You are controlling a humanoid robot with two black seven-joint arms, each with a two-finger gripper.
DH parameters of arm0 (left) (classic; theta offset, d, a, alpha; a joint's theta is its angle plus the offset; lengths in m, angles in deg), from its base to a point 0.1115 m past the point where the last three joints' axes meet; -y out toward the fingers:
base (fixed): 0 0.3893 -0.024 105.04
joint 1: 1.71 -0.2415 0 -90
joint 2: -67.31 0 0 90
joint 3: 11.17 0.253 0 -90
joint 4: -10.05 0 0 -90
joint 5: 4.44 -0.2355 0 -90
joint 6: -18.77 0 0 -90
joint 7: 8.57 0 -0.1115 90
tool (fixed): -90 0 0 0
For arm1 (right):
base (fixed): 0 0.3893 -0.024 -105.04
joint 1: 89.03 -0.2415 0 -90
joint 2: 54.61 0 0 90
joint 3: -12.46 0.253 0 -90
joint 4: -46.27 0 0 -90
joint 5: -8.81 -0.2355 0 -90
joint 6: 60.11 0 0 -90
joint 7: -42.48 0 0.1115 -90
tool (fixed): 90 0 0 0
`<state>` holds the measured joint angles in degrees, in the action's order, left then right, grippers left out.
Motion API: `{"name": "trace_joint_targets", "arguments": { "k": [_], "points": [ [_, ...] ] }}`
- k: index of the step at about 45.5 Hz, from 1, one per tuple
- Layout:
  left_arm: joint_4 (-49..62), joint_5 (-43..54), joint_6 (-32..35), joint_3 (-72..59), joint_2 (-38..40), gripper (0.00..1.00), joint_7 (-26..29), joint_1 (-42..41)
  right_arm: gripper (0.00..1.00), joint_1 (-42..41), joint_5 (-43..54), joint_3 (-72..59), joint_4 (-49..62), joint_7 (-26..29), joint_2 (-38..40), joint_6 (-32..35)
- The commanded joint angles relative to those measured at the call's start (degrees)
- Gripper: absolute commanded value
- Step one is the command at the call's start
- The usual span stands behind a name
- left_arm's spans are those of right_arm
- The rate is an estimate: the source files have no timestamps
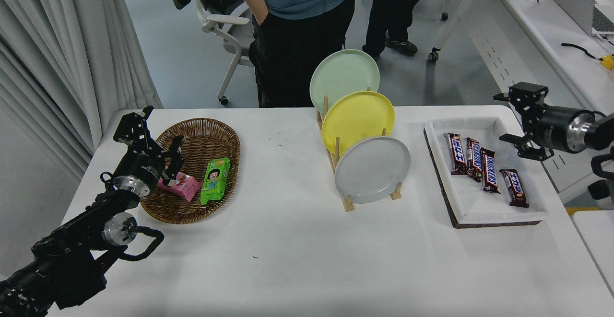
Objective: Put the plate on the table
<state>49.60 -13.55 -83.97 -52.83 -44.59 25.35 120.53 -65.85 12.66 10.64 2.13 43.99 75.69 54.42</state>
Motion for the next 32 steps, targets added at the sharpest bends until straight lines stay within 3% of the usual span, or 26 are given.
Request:
{"name": "trace_joint_targets", "arguments": {
  "k": [1, 6, 18, 32],
  "points": [
    [0.0, 0.0, 0.0, 0.0, 0.0, 1.00, 0.0, 0.0, 0.99, -3.1, -1.5, 0.4, -8.1, 1.9, 0.0, 0.8],
    [0.0, 0.0, 0.0, -0.1, 0.0, 1.00, 0.0, 0.0, 0.99, -3.2, -2.1, 1.6, -10.1, 1.9, -1.2, -3.2],
    [0.0, 0.1, 0.0, 0.0, 0.0, 1.00, 0.0, 0.0, 0.99, -2.9, -3.7, 1.8, -19.0, 2.1, -2.9, -23.5],
    [0.0, 0.1, 0.0, 0.0, 0.0, 1.00, 0.0, 0.0, 0.99, -2.0, -14.6, 1.7, -19.9, 4.6, -10.5, -35.9]
  ]
}}
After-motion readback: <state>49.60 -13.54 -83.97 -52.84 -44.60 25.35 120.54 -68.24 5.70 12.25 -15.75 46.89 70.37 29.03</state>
